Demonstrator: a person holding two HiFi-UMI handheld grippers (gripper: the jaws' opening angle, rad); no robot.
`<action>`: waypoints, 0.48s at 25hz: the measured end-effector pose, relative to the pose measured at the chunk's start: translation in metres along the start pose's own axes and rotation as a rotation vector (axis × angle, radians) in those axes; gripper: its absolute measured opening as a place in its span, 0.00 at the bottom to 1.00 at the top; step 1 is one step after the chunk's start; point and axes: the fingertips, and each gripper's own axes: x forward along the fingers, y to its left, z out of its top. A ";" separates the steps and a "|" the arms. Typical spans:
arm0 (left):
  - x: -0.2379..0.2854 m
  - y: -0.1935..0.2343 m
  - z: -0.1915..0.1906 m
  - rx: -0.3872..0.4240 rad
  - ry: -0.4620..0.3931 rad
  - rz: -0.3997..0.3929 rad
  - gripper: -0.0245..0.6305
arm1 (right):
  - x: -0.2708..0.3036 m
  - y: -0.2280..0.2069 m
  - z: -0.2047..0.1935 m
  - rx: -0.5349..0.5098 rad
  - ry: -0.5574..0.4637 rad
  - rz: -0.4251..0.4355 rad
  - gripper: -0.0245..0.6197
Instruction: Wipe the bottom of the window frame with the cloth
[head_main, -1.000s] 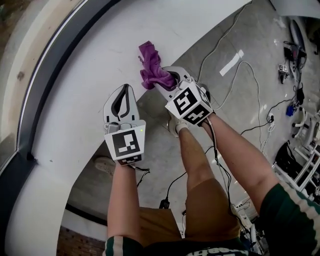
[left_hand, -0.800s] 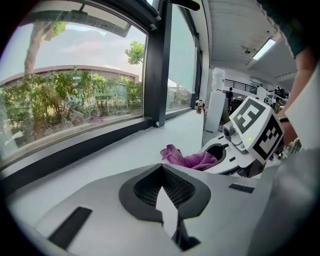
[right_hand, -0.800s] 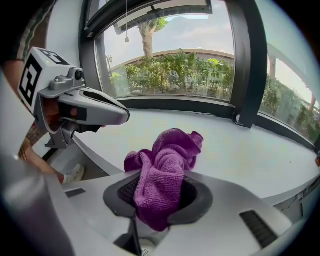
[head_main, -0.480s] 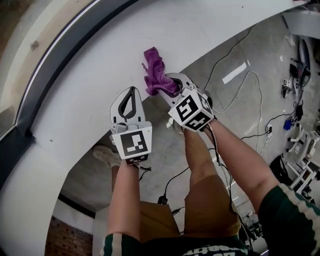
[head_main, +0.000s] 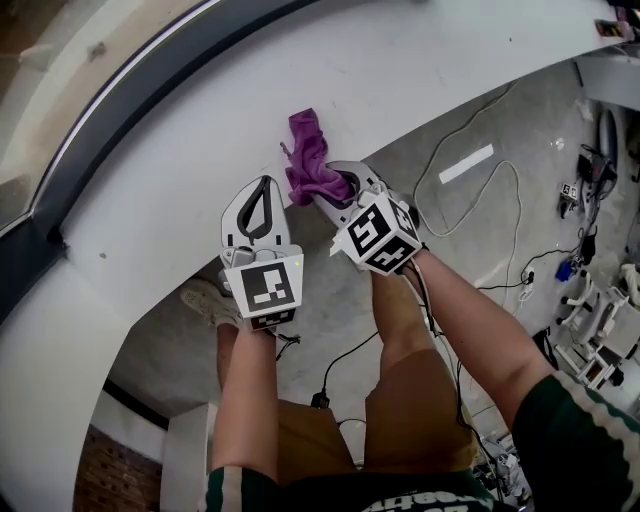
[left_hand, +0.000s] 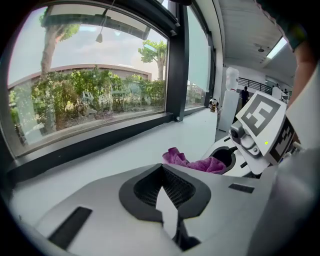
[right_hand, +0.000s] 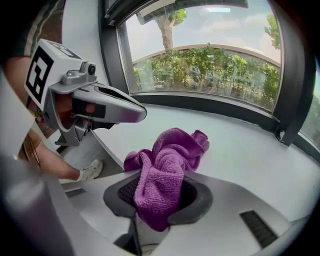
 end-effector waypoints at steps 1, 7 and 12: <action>-0.005 0.005 -0.002 -0.003 -0.006 0.003 0.04 | 0.003 0.008 0.003 -0.010 0.003 0.008 0.23; -0.041 0.041 -0.023 -0.032 -0.017 0.034 0.04 | 0.022 0.059 0.029 -0.060 0.013 0.055 0.23; -0.052 0.054 -0.035 -0.058 -0.015 0.056 0.04 | 0.034 0.072 0.037 -0.085 0.010 0.072 0.23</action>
